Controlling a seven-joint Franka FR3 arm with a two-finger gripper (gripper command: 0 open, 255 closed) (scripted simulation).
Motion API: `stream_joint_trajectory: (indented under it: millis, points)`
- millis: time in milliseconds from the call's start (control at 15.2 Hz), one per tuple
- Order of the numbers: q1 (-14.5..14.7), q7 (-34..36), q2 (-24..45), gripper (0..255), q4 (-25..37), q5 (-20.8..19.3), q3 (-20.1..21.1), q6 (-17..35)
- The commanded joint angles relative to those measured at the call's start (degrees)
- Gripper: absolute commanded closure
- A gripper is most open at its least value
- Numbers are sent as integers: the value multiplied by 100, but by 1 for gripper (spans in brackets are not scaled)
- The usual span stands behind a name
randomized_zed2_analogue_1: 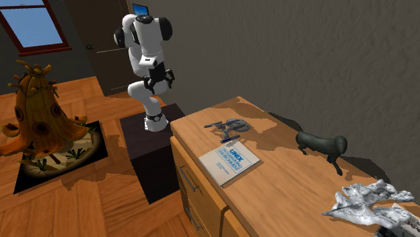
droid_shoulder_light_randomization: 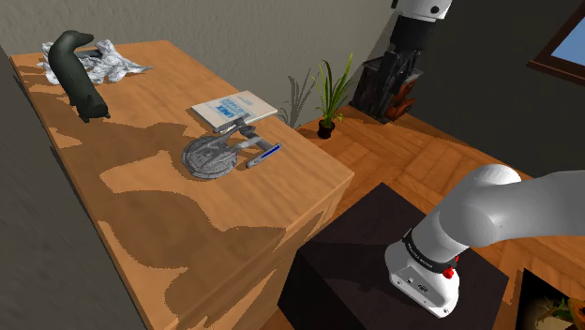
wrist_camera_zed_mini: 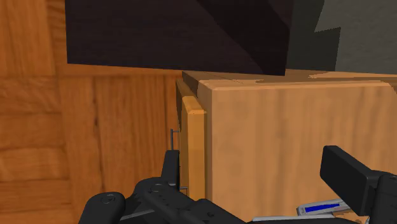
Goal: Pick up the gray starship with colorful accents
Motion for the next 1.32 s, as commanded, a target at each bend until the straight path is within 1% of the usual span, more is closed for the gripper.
stream_joint_trajectory:
  millis: [0, 330, 660, 990, 1254]
  points:
    - [0, 0, 0, 0, 0, 0, 0, 0]
    - [137, 332, 611, 0, -8, 202, 438, 820]
    - [243, 673, 1359, 0, 171, 282, 865, 1588]
    - [314, 1054, 2216, 0, 534, 204, 1274, 2268]
    - [361, 1406, 2968, 0, 956, 0, 1579, 2722]
